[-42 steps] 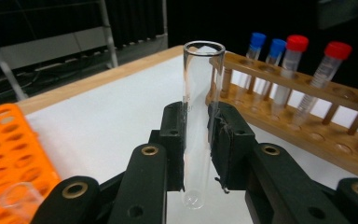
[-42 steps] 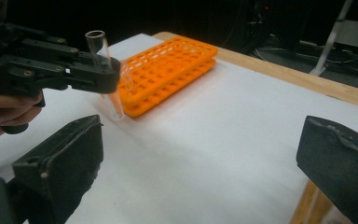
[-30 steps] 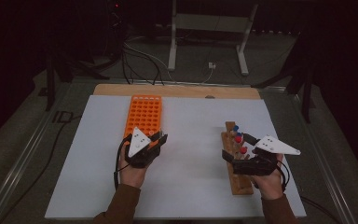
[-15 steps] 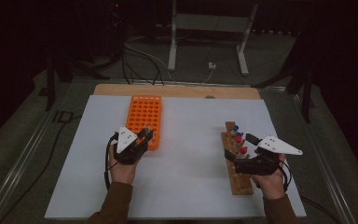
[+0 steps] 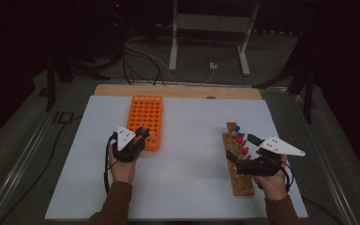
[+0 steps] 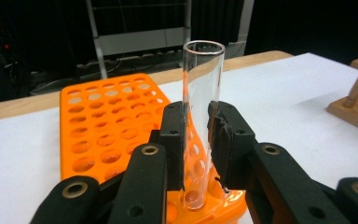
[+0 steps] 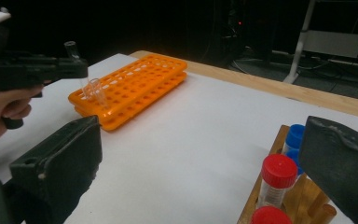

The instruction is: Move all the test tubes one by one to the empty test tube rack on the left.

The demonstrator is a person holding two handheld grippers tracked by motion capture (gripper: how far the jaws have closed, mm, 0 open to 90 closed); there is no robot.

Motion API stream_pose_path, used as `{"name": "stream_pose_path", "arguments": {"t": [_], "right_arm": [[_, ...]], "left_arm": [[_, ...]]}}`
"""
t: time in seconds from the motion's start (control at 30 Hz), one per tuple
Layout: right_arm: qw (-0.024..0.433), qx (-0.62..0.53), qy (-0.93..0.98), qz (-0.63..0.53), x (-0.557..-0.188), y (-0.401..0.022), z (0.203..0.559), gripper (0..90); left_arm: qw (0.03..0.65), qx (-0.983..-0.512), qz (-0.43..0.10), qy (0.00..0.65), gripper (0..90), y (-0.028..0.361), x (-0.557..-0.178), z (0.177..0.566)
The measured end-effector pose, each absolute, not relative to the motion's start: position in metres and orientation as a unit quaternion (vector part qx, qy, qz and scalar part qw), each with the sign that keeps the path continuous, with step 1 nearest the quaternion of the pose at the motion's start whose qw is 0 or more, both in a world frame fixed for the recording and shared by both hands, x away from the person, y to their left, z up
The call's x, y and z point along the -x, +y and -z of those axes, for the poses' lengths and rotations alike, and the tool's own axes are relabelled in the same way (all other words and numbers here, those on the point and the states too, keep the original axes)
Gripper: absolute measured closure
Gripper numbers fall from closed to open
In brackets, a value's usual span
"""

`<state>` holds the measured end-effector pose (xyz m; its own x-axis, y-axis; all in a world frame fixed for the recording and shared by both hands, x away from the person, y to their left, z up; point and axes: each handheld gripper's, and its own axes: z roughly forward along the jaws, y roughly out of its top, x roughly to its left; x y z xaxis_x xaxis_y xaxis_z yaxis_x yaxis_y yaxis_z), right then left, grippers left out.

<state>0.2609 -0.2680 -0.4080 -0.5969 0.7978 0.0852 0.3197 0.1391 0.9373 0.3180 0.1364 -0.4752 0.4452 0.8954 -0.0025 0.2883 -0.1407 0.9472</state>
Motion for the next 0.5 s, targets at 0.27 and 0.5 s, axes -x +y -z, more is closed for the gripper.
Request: {"name": "stream_pose_path", "arguments": {"t": [0.27,0.5], "right_arm": [[0.226,-0.387,0.717,-0.534,-0.26,-0.27,0.406,0.1],[0.224,-0.387,0.719,-0.533,-0.26,-0.27,0.407,0.1]], "left_arm": [[0.486,-0.693,-0.31,0.433,75.8,0.131,-0.323,0.485],[0.477,-0.7,-0.298,0.44,75.8,0.131,-0.325,0.491]]}}
